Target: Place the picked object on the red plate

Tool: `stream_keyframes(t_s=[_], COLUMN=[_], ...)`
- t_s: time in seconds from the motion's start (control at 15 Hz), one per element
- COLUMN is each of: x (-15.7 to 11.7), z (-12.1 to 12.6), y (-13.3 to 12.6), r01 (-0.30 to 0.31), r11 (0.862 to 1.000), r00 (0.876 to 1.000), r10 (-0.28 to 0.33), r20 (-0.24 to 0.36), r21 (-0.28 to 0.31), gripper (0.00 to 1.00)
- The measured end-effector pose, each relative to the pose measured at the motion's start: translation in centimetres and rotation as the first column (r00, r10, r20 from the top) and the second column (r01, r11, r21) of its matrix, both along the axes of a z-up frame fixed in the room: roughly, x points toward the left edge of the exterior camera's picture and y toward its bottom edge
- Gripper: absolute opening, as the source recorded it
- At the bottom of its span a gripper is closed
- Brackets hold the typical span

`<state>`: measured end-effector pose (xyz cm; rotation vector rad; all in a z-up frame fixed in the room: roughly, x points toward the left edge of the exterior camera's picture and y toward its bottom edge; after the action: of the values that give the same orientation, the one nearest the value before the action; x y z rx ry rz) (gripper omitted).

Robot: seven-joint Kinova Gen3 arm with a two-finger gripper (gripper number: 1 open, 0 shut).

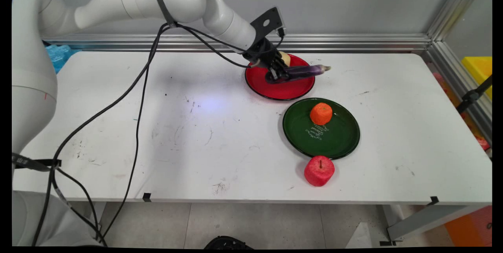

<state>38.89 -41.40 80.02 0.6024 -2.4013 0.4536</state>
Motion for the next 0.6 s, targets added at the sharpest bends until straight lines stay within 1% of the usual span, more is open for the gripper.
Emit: stream_keyframes(t_s=[0.33, 0.6], x=[1.9, 2.7], z=[-2.1, -3.3], y=[-2.0, -3.0], r01=[-0.002, -0.001], r11=[1.000, 0.999], r00=[1.000, 0.999], r10=[0.003, 0.003], r20=[0.031, 0.048], r21=[-0.031, -0.043], gripper=[0.00, 0.00])
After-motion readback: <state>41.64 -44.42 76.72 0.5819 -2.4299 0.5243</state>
